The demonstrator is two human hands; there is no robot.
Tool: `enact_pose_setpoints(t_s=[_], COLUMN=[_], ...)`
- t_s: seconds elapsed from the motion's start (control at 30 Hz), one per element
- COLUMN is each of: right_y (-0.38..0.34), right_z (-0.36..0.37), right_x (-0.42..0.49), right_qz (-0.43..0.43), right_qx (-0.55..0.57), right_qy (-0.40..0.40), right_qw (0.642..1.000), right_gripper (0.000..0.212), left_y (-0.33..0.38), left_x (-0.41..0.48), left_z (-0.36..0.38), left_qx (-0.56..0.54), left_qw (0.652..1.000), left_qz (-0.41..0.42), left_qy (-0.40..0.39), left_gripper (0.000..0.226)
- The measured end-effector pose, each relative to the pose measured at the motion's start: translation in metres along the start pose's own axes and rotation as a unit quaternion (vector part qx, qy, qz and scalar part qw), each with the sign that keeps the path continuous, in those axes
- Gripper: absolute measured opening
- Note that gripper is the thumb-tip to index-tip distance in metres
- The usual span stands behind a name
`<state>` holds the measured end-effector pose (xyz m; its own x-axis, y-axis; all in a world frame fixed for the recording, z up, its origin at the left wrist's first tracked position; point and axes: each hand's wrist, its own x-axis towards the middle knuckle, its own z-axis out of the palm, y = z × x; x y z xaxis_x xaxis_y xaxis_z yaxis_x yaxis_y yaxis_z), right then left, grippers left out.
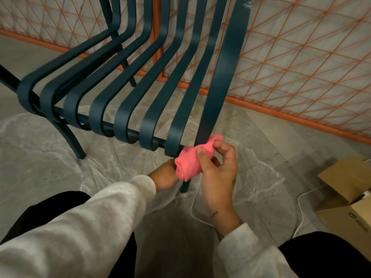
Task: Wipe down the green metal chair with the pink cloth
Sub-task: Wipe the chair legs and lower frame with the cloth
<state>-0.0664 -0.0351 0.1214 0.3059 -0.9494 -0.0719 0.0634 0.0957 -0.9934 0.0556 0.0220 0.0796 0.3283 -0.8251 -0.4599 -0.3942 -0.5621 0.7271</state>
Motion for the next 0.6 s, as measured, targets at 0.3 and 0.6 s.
enact_pose_setpoints(t_s=[0.3, 0.6], right_y=[-0.017, -0.042], right_z=[0.004, -0.011], right_x=[-0.002, 0.009], right_qz=[-0.042, -0.044], right_qx=[-0.064, -0.077], right_qy=[0.004, -0.070], right_qw=[0.997, 0.994], right_gripper=[0.024, 0.031], left_y=[0.007, 0.057], left_x=[-0.014, -0.047], left_z=[-0.006, -0.060], left_qx=[0.080, 0.076], left_qw=[0.997, 0.993], left_qz=[0.016, 0.081], left_qy=[0.003, -0.027], left_gripper=[0.033, 0.014])
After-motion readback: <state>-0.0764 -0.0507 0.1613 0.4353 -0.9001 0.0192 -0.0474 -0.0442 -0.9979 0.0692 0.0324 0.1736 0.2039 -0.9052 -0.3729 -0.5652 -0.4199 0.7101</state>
